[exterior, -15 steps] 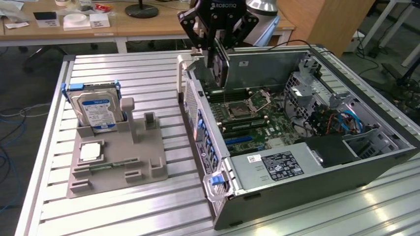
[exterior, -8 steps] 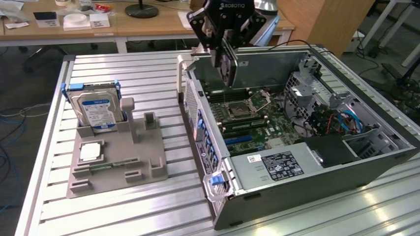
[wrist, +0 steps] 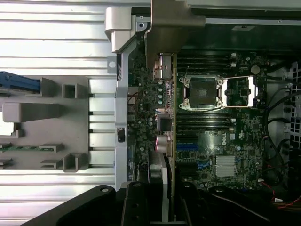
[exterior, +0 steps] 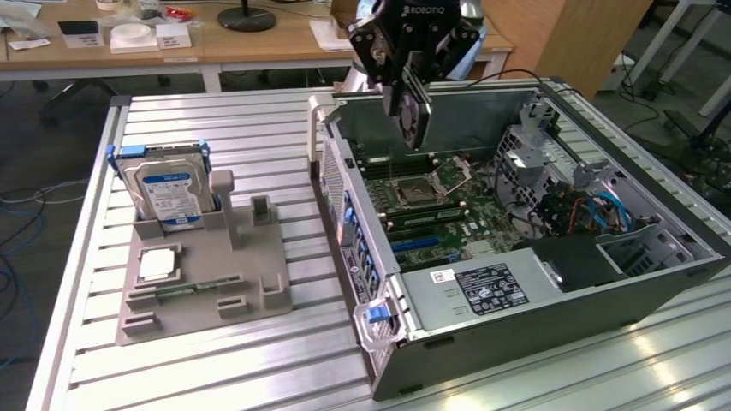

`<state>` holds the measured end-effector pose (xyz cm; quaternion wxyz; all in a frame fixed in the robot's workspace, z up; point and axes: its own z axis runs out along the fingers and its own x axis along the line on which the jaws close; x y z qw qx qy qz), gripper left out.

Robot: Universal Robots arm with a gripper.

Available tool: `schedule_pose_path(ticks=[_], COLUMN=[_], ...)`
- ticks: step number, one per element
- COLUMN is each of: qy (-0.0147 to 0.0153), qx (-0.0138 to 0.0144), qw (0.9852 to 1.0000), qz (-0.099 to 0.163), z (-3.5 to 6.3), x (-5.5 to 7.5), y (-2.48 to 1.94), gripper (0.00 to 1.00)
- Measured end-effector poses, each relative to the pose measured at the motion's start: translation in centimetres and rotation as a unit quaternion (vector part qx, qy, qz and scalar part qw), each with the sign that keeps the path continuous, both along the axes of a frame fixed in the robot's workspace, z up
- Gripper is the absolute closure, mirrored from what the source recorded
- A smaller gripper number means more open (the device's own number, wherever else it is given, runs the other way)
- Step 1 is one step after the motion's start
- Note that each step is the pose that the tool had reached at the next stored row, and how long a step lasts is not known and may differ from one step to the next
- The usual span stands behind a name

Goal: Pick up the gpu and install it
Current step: 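Pick up the gpu and move the gpu toward the slot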

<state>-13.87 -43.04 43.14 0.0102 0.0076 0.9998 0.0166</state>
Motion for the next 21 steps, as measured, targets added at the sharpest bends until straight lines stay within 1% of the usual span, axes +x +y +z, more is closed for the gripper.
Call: schedule_pose_path(ticks=[21], qy=[0.0000], qx=[0.0000], qw=[1.0000], qz=[0.000], z=[0.00], x=[3.6], y=[0.00], gripper=[0.72])
